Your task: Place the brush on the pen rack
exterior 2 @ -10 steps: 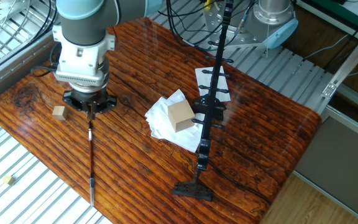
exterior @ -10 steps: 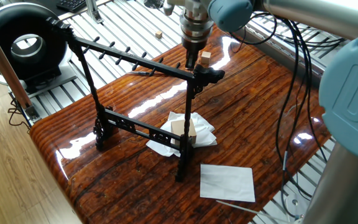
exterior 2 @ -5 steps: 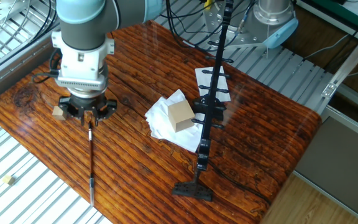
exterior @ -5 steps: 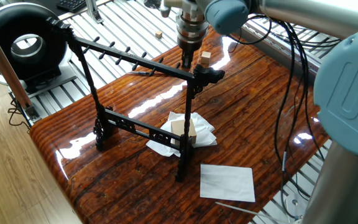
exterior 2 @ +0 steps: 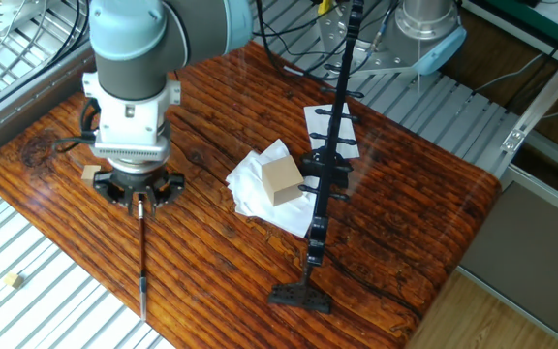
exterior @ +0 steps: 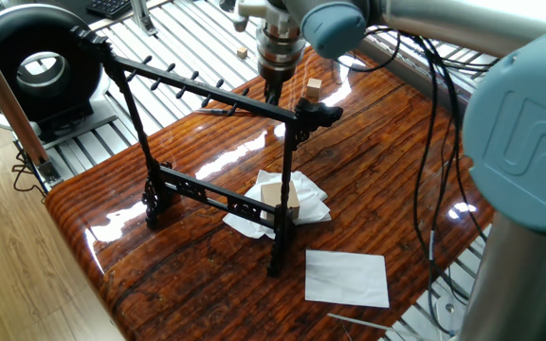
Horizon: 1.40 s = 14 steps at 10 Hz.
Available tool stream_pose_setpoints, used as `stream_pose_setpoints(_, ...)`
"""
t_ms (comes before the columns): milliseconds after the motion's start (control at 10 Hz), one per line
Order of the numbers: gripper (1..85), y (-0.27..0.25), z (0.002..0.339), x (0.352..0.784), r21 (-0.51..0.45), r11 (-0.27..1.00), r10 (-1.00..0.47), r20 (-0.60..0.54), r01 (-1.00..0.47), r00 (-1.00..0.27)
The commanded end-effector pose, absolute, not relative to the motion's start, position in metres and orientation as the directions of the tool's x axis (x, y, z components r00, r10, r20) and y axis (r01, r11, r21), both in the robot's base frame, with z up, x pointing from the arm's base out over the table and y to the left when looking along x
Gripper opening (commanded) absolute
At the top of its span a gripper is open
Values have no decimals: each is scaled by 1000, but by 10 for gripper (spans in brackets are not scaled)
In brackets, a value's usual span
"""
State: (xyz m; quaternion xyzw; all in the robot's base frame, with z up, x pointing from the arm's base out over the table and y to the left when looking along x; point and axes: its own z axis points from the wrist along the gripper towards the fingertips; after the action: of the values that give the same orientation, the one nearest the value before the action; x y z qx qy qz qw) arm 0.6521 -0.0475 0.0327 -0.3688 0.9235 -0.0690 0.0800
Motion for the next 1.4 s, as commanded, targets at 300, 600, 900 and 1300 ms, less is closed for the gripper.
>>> stream_pose_setpoints(300, 373, -29, 21, 669, -153, 723, -691, -143, -674, -709)
stream_pose_setpoints(600, 373, -28, 15, 675, -149, 720, -694, -146, -678, -705)
stream_pose_setpoints(900, 373, -24, 7, 683, -141, 719, -695, -156, -681, -702)
stream_pose_setpoints(1300, 373, -29, 2, 686, -144, 706, -708, -155, -694, -689)
